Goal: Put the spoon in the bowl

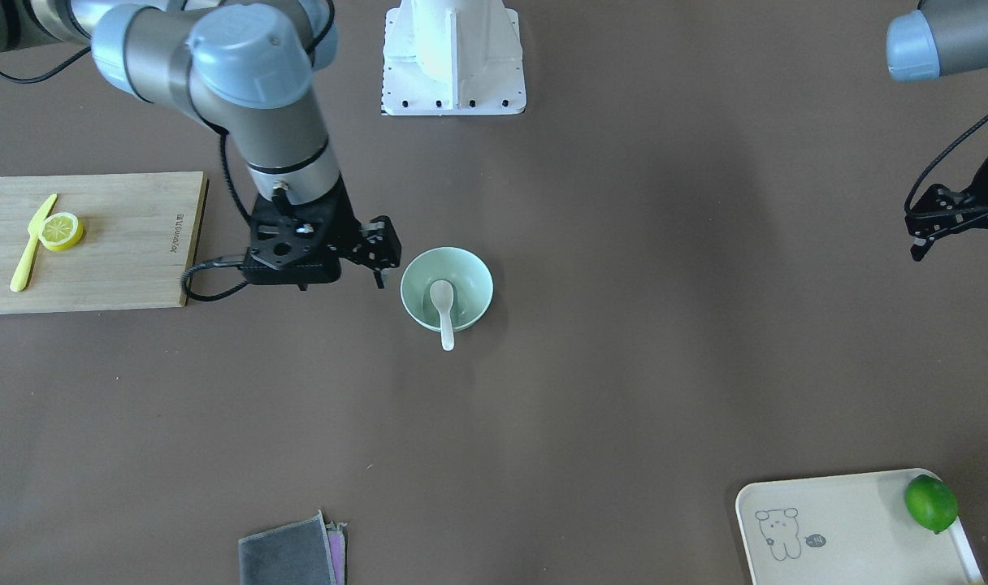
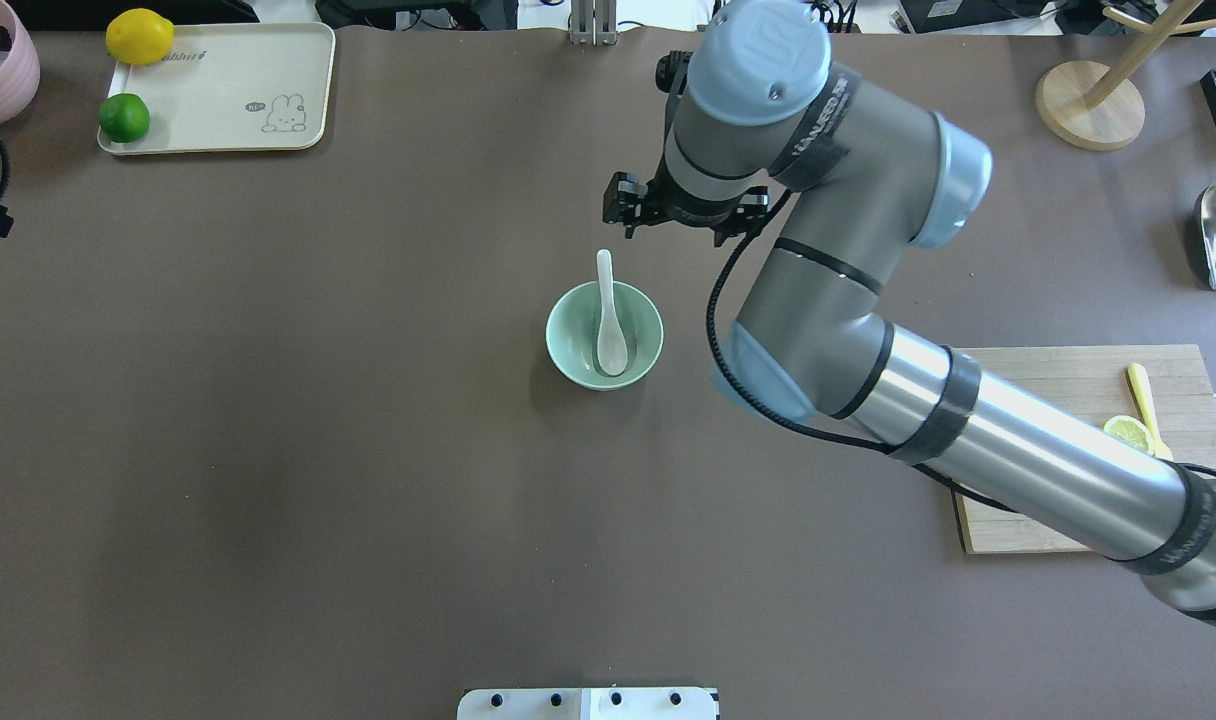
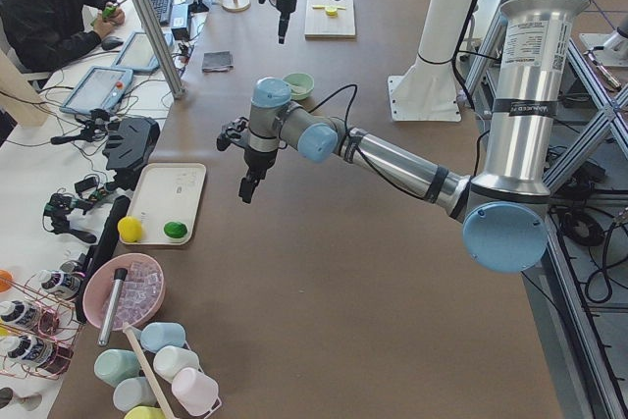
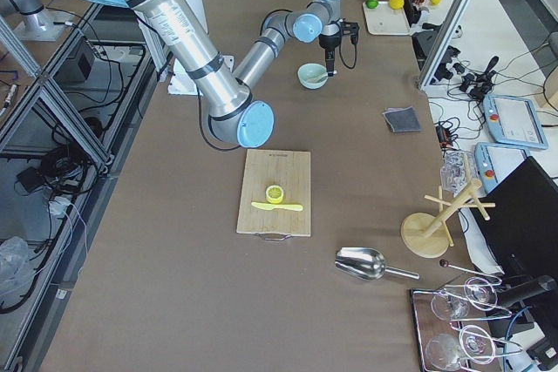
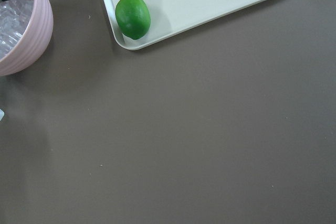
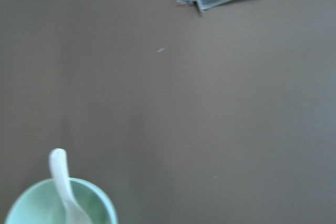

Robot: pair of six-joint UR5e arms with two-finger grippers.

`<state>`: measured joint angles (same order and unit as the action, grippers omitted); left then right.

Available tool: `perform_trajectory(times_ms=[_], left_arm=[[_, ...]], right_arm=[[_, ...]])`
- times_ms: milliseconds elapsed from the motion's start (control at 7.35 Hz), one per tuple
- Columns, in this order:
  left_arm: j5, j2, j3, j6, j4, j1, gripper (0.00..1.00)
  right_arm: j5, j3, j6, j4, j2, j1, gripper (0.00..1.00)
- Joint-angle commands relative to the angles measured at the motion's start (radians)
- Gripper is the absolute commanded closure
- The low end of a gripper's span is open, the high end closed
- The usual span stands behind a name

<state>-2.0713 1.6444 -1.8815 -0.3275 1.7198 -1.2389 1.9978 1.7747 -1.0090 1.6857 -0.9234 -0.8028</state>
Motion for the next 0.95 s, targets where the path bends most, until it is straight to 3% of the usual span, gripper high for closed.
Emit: perform_trajectory(times_ms=[0, 272, 544, 680, 816], left_arm=[[-0.089, -0.011, 0.034, 0.001, -0.008, -0.085, 0.02], [-0.174, -0.060, 0.044, 0.001, -0.008, -0.172, 0.02], [-0.184, -0.116, 0.068, 0.107, 0.003, -0.215, 0.02], [-0.184, -0.123, 0.082, 0.140, -0.005, -0.223, 0.02], [-0.185, -0.123, 0.106, 0.142, -0.006, -0.246, 0.02]], right_arm=[[0.187, 0.117, 0.326, 0.028, -0.271, -0.216, 0.00], [0.275, 0.076, 0.667, 0.029, -0.447, -0.437, 0.00], [0.399, -0.120, 0.954, 0.023, -0.483, -0.632, 0.00], [0.395, -0.224, 0.999, 0.022, -0.476, -0.677, 0.00], [0.392, -0.250, 1.012, 0.022, -0.485, -0.723, 0.00]])
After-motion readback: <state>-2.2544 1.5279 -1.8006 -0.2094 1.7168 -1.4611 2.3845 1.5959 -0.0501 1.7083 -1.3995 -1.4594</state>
